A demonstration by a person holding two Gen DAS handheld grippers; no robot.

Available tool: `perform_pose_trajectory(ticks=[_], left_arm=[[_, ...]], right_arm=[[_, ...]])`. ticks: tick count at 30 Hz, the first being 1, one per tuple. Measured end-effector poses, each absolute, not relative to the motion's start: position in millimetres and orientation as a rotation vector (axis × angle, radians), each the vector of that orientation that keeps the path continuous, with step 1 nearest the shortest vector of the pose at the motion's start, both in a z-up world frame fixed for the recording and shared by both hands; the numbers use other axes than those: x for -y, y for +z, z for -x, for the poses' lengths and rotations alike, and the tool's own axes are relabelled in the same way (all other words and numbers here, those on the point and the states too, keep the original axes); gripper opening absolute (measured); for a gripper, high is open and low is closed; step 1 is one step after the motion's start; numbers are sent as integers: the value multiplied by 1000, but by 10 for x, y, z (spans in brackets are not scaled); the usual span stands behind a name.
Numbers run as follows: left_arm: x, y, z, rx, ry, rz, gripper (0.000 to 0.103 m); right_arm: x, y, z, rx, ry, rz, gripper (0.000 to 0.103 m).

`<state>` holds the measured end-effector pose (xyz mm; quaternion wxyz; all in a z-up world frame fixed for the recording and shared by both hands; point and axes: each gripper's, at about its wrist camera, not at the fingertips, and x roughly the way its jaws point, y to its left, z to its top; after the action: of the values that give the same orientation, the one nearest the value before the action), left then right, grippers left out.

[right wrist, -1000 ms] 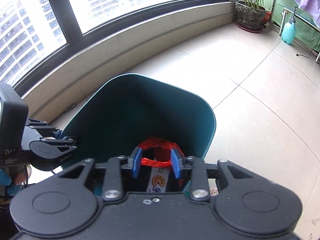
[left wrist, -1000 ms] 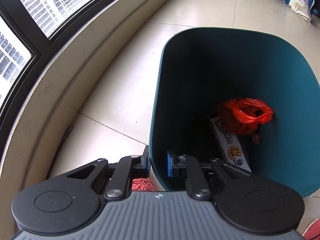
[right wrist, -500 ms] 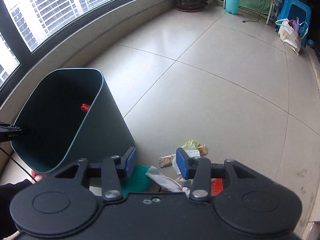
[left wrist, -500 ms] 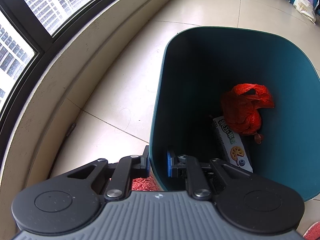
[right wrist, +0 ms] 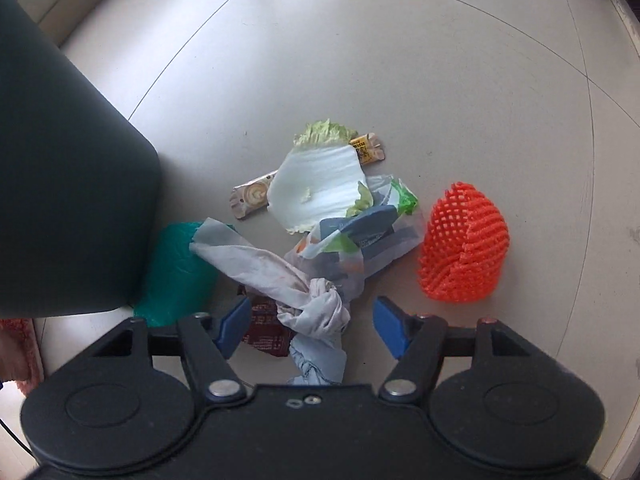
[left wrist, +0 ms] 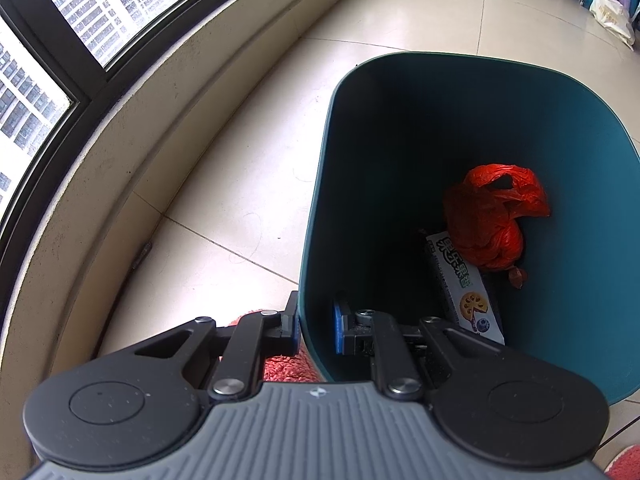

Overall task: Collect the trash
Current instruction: 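Grasp the white crumpled cloth from the pile with the right gripper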

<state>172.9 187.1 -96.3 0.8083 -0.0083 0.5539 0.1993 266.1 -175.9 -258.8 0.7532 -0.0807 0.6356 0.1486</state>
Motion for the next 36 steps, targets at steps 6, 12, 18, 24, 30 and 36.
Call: perform_pose_trajectory(ticks=[6,12,18,24,30,36], left_arm=[[-1880,-961,-1720,-1186,416,21,15],[-1876,-960,-1723,-1184,412,12,15],[-1866,-968,-1718,-1180,413,3,15],[-1832,-975,-1716,-1177,424,-8,15],[-1838,-970,-1718,-1180,425,2,15],[-1845,-965,-1722,-1181,424,6,15]], right_arm=[[1735,-2911,-2722,-1422,291,138,66],[1756,-3037,-2730,-1441,268,131,51],[1798,-2786,-2714,-1407,298,136,24],[1778,-2203,-2694,-1324,359,195,20],[1762,-1282,-2626,-1193,439,225,20],[1713,-482,-2473,-1066,497,209,20]])
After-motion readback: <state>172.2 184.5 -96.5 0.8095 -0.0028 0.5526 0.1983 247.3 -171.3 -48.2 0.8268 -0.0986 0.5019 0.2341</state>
